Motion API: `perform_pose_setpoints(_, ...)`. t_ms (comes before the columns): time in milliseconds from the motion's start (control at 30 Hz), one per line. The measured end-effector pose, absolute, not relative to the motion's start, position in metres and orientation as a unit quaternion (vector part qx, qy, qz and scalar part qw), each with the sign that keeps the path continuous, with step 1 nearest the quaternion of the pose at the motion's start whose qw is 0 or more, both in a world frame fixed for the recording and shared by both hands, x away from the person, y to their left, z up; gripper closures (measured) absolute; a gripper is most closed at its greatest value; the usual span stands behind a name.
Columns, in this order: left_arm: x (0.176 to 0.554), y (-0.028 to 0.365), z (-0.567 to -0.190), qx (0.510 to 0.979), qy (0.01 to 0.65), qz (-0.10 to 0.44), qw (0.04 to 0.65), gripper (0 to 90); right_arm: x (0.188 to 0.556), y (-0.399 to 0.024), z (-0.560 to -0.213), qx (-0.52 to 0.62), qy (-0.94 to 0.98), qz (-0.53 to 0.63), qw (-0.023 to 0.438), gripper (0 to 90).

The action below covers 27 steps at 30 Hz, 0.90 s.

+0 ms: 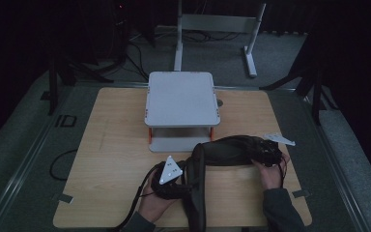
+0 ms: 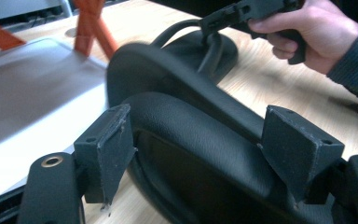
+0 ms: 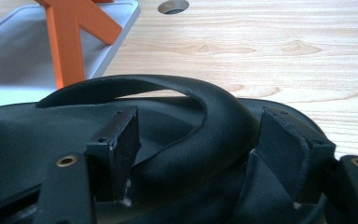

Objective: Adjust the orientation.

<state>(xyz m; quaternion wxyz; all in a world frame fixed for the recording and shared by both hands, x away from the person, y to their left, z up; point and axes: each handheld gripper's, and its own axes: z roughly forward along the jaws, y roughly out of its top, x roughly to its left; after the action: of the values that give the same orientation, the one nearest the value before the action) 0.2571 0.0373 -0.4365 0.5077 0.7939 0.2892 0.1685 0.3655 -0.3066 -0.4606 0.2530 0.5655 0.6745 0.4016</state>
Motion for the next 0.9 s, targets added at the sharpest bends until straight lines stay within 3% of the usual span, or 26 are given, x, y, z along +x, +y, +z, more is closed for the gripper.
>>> perform_pose_setpoints(900,0.258,0.01,-0.469,0.817,0.305,0.134,0.47,24.2,0.366,-0.31,-0.463,0.57,0.672,0.402,0.25,29.6)
